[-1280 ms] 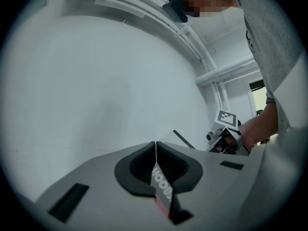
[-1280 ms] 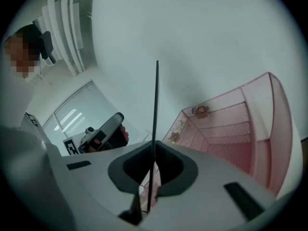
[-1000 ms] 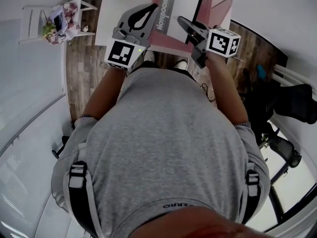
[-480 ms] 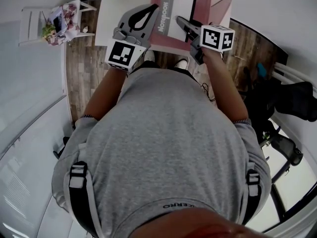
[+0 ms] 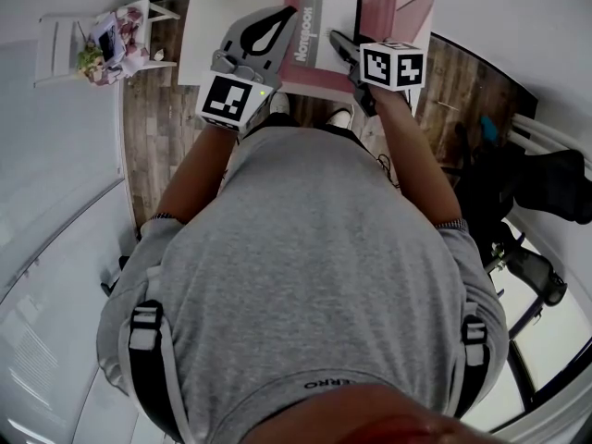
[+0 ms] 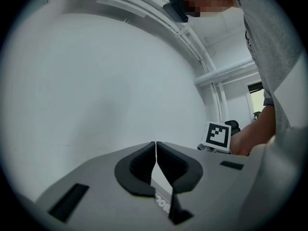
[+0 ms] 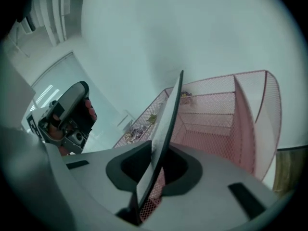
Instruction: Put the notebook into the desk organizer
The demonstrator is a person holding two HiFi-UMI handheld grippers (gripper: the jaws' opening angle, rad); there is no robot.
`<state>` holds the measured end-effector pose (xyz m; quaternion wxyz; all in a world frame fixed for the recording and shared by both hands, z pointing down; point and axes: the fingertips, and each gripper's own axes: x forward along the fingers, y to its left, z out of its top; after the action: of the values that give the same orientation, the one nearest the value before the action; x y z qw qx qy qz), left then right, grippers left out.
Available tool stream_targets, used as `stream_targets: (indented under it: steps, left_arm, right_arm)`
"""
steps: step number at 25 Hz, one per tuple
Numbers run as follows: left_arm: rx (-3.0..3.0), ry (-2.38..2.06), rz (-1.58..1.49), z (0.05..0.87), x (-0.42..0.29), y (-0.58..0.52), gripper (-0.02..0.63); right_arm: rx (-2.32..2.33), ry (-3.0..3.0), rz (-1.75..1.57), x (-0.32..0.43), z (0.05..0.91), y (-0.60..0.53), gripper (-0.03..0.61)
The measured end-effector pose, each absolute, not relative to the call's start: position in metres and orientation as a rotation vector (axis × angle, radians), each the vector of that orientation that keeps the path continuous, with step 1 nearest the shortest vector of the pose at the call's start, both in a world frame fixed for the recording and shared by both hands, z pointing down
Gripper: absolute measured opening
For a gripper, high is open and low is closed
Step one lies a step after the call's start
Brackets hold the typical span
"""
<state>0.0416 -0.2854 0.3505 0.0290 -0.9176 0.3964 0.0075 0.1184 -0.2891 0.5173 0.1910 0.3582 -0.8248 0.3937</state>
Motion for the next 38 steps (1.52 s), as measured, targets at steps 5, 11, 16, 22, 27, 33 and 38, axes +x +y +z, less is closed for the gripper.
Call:
stream_targets:
  steps: [5,11,16,22,27,33,38]
  left_arm:
    - [-2.843,1.222,0.032,0.351,0.037,-0.286,0.025]
    - [-2.847,1.2,0.044,0.351,0.035,-0.288,0.025]
    - [-2.853,1.178,0.047,0.349,0.035,-0.288,0.025]
    - [-2.869,1.165,0.052,0.351,0.031,-0.289,0.025]
    - [-2.886,1.142,0.063,0.352,0.031,-0.294,0.025]
    - [-2.903,1.111,0.077,0.354,0.033,-0.297,0.023]
    - [-2.918,1.09,0.083,0.355,0.037,-0.299,0.024]
  right_arm:
    - [1.024,-2.275,1.026,0.117,0.525,-0.288,0.115]
    - [1.005,-2.216,0.831,0.114,0.535,-0.285,0.198]
    - [1.031,-2.169,0.685,0.116,0.526,-0.289,0.221]
    - [1.065,-2.144,0.655,0.12,0.532,-0.293,0.284]
    - [1.075,-2.107,0.646,0.119,0.534,-0.295,0.313]
    - [1.097,-2.05,0.607,0.123,0.541,-0.298,0.301]
    - [1.104,-2.008,0.559,0.123,0.537,-0.296,0.321]
